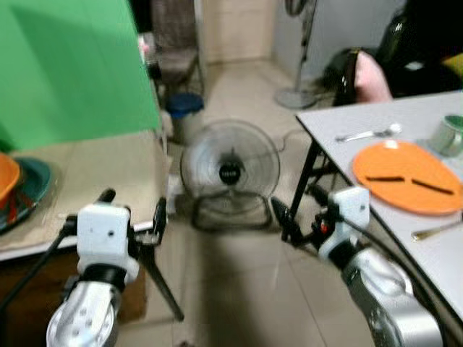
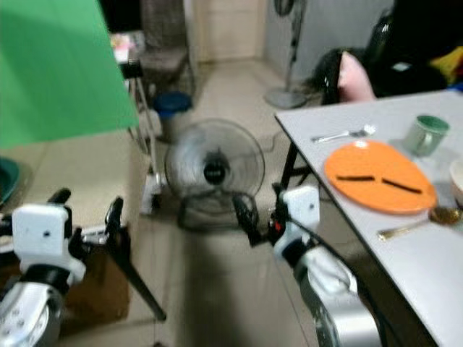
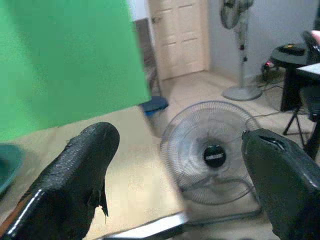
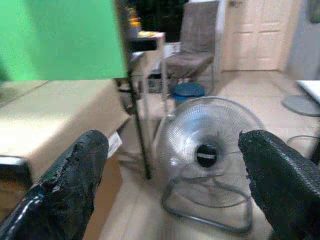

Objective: Setting the table

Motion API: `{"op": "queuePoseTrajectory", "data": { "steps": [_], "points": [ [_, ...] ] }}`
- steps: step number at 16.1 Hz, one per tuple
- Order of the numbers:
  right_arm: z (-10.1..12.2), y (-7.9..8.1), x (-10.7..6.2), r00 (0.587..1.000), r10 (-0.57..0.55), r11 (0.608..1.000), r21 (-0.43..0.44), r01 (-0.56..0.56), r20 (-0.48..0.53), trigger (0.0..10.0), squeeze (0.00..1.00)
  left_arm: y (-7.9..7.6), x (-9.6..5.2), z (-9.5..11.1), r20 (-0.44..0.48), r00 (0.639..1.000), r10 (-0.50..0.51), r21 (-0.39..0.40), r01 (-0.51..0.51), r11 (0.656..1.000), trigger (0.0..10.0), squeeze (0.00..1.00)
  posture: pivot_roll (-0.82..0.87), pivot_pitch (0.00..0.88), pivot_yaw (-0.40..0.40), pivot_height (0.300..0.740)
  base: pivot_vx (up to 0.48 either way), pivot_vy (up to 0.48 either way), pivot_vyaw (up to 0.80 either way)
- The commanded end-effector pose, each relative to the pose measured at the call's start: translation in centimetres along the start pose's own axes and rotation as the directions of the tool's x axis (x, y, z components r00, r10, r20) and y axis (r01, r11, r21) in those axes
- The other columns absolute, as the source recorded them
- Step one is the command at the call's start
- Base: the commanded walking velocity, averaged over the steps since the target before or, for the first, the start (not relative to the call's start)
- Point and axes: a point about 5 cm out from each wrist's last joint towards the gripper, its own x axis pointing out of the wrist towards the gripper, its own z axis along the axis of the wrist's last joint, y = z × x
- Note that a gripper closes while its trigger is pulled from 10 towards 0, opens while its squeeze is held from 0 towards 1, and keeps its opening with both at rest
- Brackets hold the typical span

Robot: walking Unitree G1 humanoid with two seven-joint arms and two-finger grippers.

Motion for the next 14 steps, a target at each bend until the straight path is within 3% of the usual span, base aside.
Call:
{"op": "queuePoseTrajectory", "data": {
  "steps": [1,2,9,12,14],
  "points": [
    [0.8,0.4,0.3,0.999,0.03,1.0,-0.006,-0.03,0.033,10.0,0.0,0.3,0.0,0.1,-0.002,1.0,0.012,0.014,-0.012,1.0,10.0,0.0,0.02,0.0,0.029,0.74,0.0,0.386,0.8],
    [0.8,0.4,0.4,0.999,0.034,0.999,-0.01,-0.034,0.034,10.0,0.0,0.3,0.0,0.1,-0.001,1.0,0.012,0.014,-0.012,1.0,10.0,0.0,0.02,0.0,0.029,0.74,0.0,0.39,0.8],
    [0.5,-0.5,0.8,0.996,-0.085,0.994,0.068,0.084,0.02,10.0,0.0,1.2,0.6,0.5,0.019,1.0,0.013,0.063,-0.015,0.998,10.0,0.0,0.02,0.0,0.029,0.74,0.0,0.39,0.0],
    [0.7,-1.0,0.9,0.992,-0.119,0.991,0.059,0.117,0.032,10.0,0.0,1.5,0.8,0.5,0.023,0.999,0.022,0.061,-0.023,0.998,10.0,0.0,0.01,0.0,0.036,0.74,0.0,0.389,0.0],
    [0.4,-1.3,1.0,0.99,-0.141,0.988,0.06,0.141,-0.014,10.0,0.0,1.9,1.1,0.6,0.038,0.999,0.039,0.033,-0.04,0.999,10.0,0.0,0.0,0.0,0.041,0.74,0.0,0.349,0.0]
  ]
}}
